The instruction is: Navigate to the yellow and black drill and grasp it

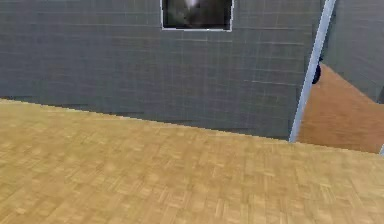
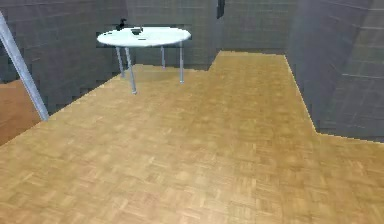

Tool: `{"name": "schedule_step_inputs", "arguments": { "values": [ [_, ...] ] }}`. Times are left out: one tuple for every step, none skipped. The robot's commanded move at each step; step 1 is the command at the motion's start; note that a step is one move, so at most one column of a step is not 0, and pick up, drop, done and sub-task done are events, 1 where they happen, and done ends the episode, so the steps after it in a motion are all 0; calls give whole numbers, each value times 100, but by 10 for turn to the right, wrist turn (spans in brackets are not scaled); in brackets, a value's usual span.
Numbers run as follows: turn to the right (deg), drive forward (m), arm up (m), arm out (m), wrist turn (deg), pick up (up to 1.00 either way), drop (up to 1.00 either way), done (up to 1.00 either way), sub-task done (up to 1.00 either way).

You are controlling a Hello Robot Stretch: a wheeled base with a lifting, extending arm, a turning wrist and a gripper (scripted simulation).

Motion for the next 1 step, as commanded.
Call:
{"name": "schedule_step_inputs", "arguments": {
  "values": [
    [-270, 0, 0, 0, 0, 0, 0, 0, 0]
  ]
}}
